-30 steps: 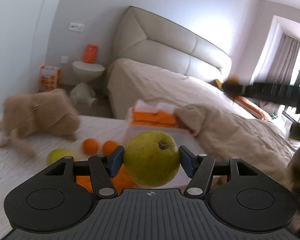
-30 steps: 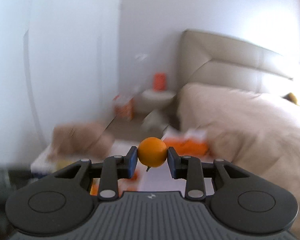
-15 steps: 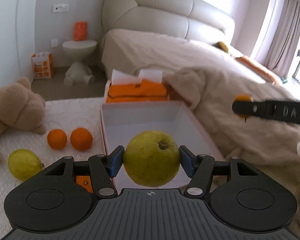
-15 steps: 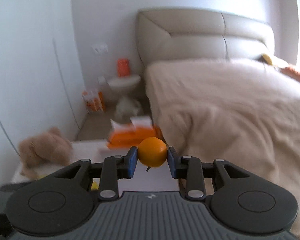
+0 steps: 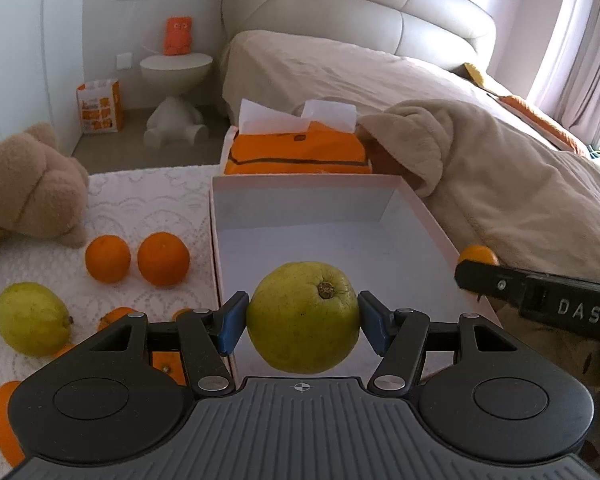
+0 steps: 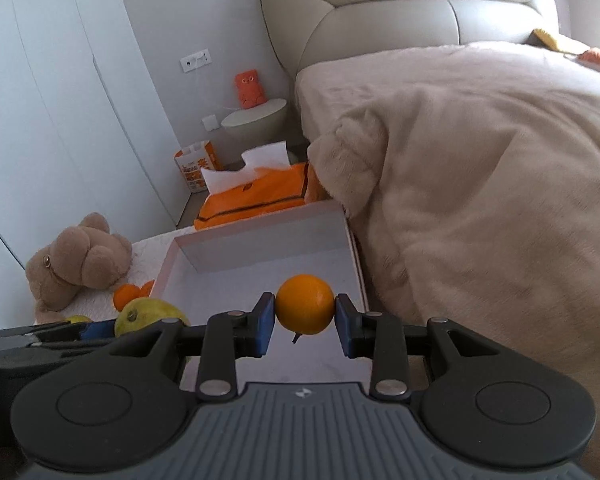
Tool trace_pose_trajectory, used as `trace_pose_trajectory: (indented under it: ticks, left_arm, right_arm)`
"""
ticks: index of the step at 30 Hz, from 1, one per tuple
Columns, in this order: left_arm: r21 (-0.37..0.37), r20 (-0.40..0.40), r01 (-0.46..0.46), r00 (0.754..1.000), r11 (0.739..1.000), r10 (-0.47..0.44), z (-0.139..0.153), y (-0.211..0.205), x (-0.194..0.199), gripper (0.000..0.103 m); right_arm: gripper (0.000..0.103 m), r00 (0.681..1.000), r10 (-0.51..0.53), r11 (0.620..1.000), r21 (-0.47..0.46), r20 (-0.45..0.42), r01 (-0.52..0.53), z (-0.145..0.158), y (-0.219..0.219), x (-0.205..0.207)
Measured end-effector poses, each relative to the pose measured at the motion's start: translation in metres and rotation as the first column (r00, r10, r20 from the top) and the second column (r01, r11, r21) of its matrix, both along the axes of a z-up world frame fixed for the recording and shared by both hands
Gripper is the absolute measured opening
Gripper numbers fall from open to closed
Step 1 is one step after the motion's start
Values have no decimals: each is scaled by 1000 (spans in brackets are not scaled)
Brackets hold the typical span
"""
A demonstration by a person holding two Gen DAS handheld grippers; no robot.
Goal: Organize fruits
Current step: 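Carry both fruits over the pink box and open both grippers to drop them, then move both grippers back toward the remaining fruit on the bed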
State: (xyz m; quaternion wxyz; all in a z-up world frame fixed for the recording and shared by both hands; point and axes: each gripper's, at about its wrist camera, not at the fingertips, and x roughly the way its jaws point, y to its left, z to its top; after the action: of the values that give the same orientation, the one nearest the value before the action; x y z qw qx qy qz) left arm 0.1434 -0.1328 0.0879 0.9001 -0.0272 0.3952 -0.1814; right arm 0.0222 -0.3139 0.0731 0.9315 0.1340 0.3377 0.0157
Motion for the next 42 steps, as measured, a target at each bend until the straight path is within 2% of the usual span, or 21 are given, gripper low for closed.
trace_pose_trajectory:
  ticks: [4, 7, 12, 19, 24, 29, 32, 34, 42]
  left_arm:
    - [-25, -5, -13, 1000, 1000, 13, -5, 0, 4, 66]
    - [-6, -5, -18, 1000, 1000, 18, -7, 0, 3, 65]
    - [-24, 97, -22, 995, 999, 24, 10, 6, -5, 64]
    - [97, 180, -29, 984, 995, 12, 28, 6, -30, 65]
    - [107, 194, -35, 981, 994, 14, 28, 15, -48, 65]
    - [74, 197, -54, 980, 996, 38, 27, 32, -61, 64]
    - [61, 195, -64, 980, 996, 51, 26, 42, -65, 64]
    - [52, 188, -67, 980, 996, 56, 24, 50, -65, 65]
    - [-19, 165, -118, 979, 993, 120, 10, 97, -67, 64]
  right_arm:
    - [32, 1000, -4, 1000, -16, -9, 4, -2, 1, -2]
    - [32, 1000, -11, 1000, -17, -8, 11, -2, 1, -3]
    - [32, 1000, -13, 999, -31, -14, 12, -5, 2, -1]
    - [32, 1000, 3, 999, -41, -30, -4, -14, 7, 2]
    - [32, 999, 20, 998, -62, -39, -23, -22, 15, 4]
    - [33, 998, 53, 995, -79, -22, -54, -28, 28, 5]
    - [41, 998, 61, 995, -85, -4, -61, -30, 34, 3]
    - [41, 998, 65, 992, -112, 8, -64, -29, 40, 0]
    - [42, 987, 148, 974, -181, 56, -136, -10, 85, -15]
